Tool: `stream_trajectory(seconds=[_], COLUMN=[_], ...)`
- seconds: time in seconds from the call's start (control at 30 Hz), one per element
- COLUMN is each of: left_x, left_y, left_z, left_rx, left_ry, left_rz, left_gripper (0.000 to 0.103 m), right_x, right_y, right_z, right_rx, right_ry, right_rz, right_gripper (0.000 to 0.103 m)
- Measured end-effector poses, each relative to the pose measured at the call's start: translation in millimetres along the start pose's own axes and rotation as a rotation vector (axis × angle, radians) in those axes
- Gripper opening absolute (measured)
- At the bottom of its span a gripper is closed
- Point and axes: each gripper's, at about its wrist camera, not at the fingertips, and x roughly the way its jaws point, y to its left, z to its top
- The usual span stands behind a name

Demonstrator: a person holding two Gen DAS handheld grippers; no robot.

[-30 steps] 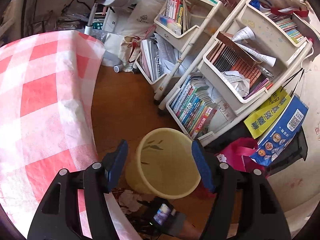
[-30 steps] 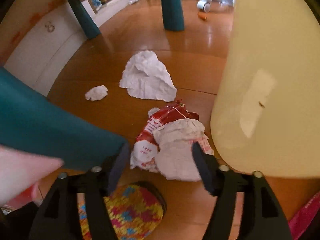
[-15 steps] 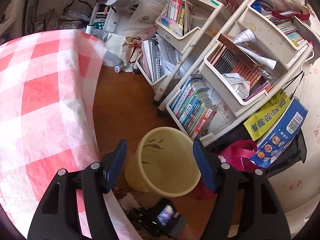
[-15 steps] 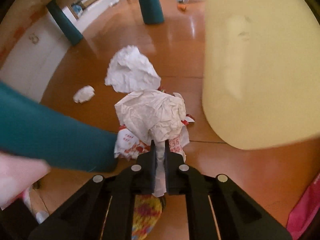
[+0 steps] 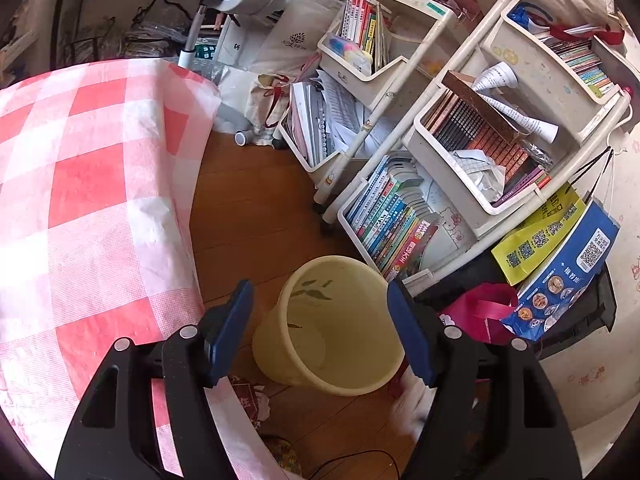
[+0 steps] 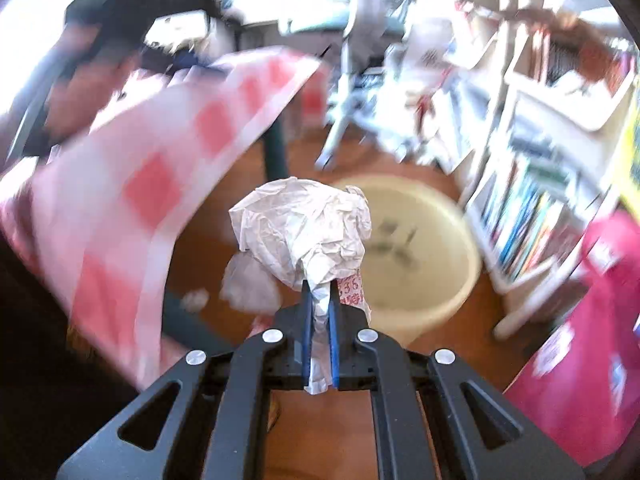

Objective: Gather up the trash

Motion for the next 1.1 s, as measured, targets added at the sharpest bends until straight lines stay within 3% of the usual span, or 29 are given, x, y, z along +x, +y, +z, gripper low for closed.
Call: stream_trajectory(seconds=[0.1, 0.17, 0.2, 0.27, 0.37, 0.5, 0.67, 0.73, 0.87, 0.97, 1.1], left_x=[-0.4, -0.4, -0.3, -0.1, -0.2, -0.7, -1.1, -0.8, -1.0, -0.8, -0.3], left_y=[1.2, 2.1, 2.5, 3.3, 4.7, 4.5, 3.3, 3.3, 3.3, 3.3, 3.4], left_z=[-0.4, -0.3, -0.1, 0.2, 1.0, 1.3, 1.0, 0.7, 0.5, 1.3, 0.8], left_rx=[-0.006, -0.009, -0.011, -0.014, -0.022, -0.021, -0.016, -0.017, -0.015, -0.014, -0.013], left_ry=[-0.002, -0.001, 0.000, 0.003, 0.006, 0.005, 0.005, 0.006, 0.011, 0.012, 0.014], left_rz=[-0.004, -0.008, -0.011, -0.017, -0.028, -0.034, -0.035, -0.034, -0.036, -0.035, -0.037], left_gripper=[0.067, 0.067, 0.067, 0.067, 0.067, 0.068, 0.069, 0.069, 0.069, 0.070, 0.070], right_x=[22.1, 40.5, 42.2, 44.5, 32.5, 62.8, 151.2, 181.0, 222.0, 242.6, 247.0], right_y=[-22.0, -33.5, -36.1, -26.8, -3.8, 42.0, 61.4, 69.6, 99.1, 113.8, 105.1], right_z=[27.2, 36.3, 36.0, 33.7, 10.6, -56.0, -120.4, -133.3, -155.4, -169.4, -165.7], right_rx=[0.033, 0.049, 0.047, 0.024, -0.060, -0.229, -0.364, -0.425, -0.639, -0.781, -0.757], right_ry=[-0.012, -0.013, -0.015, -0.042, -0.083, 0.109, 0.322, 0.367, 0.349, 0.293, 0.278], right_rz=[-0.046, -0.091, -0.101, -0.100, -0.001, 0.128, 0.192, 0.198, 0.177, 0.210, 0.266], right_gripper=[0.013, 0.044, 0.049, 0.050, 0.051, 0.051, 0.052, 0.056, 0.075, 0.079, 0.079])
